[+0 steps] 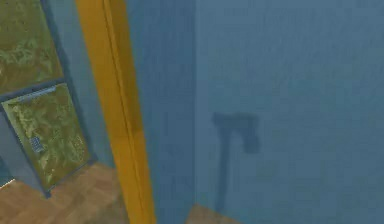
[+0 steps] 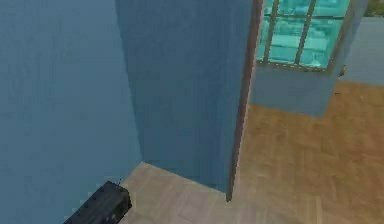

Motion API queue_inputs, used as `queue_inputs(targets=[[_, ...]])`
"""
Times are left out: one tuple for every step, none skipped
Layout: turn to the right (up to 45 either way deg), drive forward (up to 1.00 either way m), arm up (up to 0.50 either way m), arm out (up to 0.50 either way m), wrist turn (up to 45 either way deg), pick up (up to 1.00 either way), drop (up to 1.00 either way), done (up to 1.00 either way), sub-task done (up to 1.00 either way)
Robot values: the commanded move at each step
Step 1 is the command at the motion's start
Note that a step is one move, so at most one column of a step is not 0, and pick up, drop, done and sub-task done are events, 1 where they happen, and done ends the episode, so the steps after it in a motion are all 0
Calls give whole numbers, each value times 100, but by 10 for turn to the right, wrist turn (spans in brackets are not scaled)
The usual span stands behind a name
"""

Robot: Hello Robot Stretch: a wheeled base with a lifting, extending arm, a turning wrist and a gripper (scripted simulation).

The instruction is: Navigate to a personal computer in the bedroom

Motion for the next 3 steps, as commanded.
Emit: queue_inputs(targets=[[-450,0,0,0,0,0,0,0,0],[-270,0,0,0,0,0,0,0,0],[0,100,0,0,0,0,0,0,0]])
